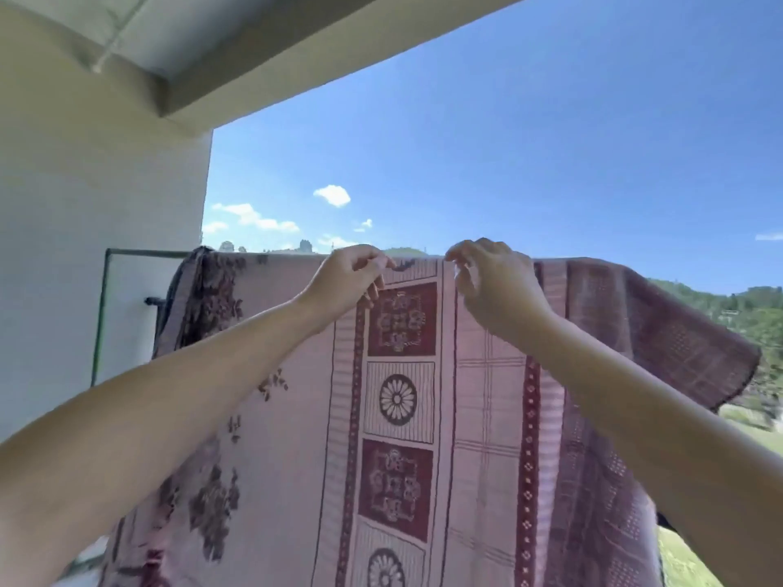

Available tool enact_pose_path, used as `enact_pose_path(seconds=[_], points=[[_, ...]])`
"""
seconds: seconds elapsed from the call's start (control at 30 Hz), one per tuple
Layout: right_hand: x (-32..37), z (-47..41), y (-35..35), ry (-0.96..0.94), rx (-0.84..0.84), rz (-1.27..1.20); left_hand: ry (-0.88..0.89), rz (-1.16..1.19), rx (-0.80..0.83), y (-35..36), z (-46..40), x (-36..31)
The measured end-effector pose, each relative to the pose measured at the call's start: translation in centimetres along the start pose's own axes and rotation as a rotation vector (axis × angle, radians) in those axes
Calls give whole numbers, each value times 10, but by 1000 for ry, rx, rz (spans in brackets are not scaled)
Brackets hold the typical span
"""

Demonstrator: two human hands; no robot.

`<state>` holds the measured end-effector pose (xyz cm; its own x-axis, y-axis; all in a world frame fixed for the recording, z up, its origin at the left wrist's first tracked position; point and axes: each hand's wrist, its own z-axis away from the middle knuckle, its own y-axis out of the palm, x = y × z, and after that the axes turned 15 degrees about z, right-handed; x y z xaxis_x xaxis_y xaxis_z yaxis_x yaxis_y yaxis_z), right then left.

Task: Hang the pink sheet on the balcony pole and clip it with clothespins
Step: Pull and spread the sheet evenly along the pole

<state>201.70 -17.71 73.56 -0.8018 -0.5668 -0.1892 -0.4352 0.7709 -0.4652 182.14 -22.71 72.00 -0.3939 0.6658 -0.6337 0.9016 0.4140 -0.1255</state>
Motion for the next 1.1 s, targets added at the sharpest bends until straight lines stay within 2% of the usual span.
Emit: enact_pose_path(seconds=[0.2, 0.33, 0.47, 0.7, 0.9, 1.1], points=[[143, -15, 78, -98, 46, -114, -37, -166, -62, -150, 38, 39], [244, -30, 127, -120, 47, -192, -63, -385, -53, -253, 67, 75], [320, -45, 182, -198, 123, -164, -147, -471, -71, -338, 91, 124], [400, -110, 274, -217, 139, -125, -155, -487, -119, -439, 60, 205], [452, -203, 360, -225, 62, -99, -84, -532, -48, -504, -24, 275], [480, -291, 437, -121, 64, -82, 51, -566, 12, -567, -110, 341]])
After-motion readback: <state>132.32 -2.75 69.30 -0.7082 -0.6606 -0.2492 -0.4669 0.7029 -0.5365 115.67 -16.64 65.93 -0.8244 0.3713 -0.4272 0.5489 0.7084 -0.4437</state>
